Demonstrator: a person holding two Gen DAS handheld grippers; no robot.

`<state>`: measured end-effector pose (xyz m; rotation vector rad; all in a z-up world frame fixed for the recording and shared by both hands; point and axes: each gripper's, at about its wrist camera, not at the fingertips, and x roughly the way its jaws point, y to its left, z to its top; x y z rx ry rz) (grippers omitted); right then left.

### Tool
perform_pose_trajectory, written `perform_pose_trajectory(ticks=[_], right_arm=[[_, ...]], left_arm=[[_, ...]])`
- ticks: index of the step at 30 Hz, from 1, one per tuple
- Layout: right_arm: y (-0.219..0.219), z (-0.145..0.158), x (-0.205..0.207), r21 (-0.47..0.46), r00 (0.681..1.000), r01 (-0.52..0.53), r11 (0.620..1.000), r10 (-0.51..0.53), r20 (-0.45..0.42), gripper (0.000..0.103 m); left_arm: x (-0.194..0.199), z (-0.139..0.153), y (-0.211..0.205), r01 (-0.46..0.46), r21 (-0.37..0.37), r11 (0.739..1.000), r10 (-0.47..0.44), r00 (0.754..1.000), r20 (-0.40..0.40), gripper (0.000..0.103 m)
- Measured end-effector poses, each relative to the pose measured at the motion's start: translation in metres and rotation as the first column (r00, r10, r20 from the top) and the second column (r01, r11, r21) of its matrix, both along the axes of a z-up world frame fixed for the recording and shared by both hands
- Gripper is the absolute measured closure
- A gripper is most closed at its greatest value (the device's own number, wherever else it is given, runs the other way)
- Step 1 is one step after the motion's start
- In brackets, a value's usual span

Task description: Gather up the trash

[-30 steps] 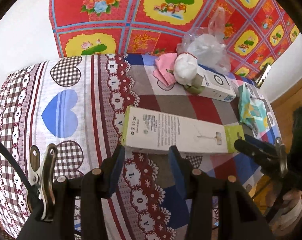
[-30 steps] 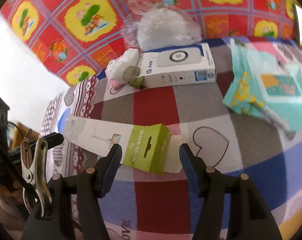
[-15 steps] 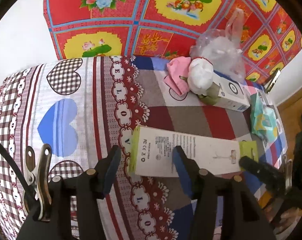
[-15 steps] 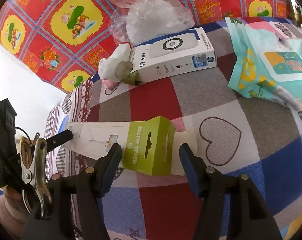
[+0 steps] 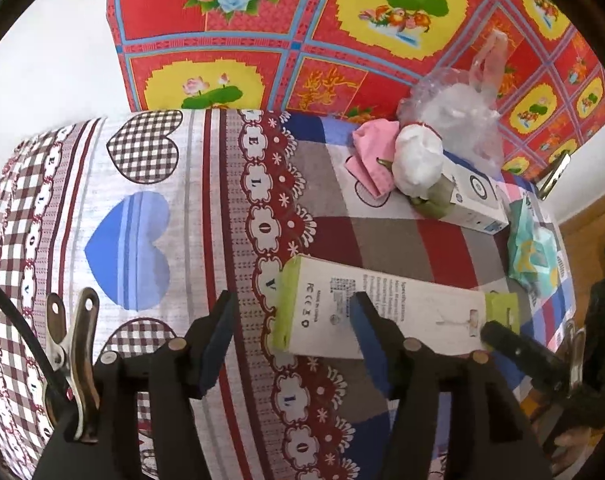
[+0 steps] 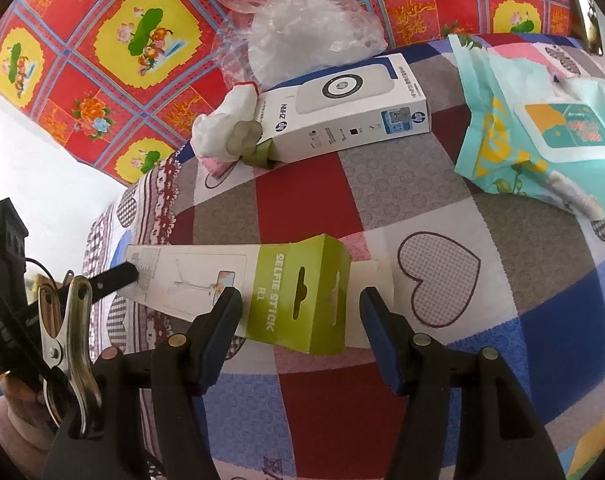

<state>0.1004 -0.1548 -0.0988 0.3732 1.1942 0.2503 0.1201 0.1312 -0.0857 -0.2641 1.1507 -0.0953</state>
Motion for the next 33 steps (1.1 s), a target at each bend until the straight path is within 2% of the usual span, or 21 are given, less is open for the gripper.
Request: perform_pose_trajectory(ticks=[5, 7, 10, 13, 20, 33], right_arm=[[0.009, 0.006, -0.001, -0.044, 1.000, 0.008, 0.999, -0.008, 0.002, 0.042], [0.015, 0.008, -0.003, -0.058, 1.000, 0.002, 0.998, -0.001, 0.004, 0.042], [0.027, 0.013, -0.008, -0.096, 0.999, -0.019, 0.995, 0.022, 0.025, 0.045], [0.038, 0.020, -0.015, -0.145, 0.998, -0.030, 0.989, 0.038, 0.051, 0.045], [0.052, 0.029, -0.028, -0.160, 0.997, -0.011, 0.987, 0.023, 0.075, 0.045], [0.097, 0.048, -0.051, -0.166, 0.988, -0.044, 0.985, 0.068, 0.142, 0.045]], left_arm=[[-0.001, -0.005, -0.010, 0.069, -0.078, 0.995, -0.072, 0.997, -0.031, 0.043], [-0.002, -0.004, -0.016, 0.084, -0.065, 0.994, -0.086, 0.996, -0.023, 0.043], [-0.003, -0.003, -0.022, 0.127, -0.082, 0.989, -0.130, 0.991, -0.029, 0.046], [-0.007, 0.000, -0.026, 0.155, -0.058, 0.986, -0.156, 0.988, -0.011, 0.048], [-0.021, 0.010, -0.019, 0.207, -0.041, 0.977, -0.207, 0.978, 0.019, 0.050], [-0.053, 0.029, 0.022, 0.203, -0.028, 0.979, -0.201, 0.977, 0.070, 0.050]])
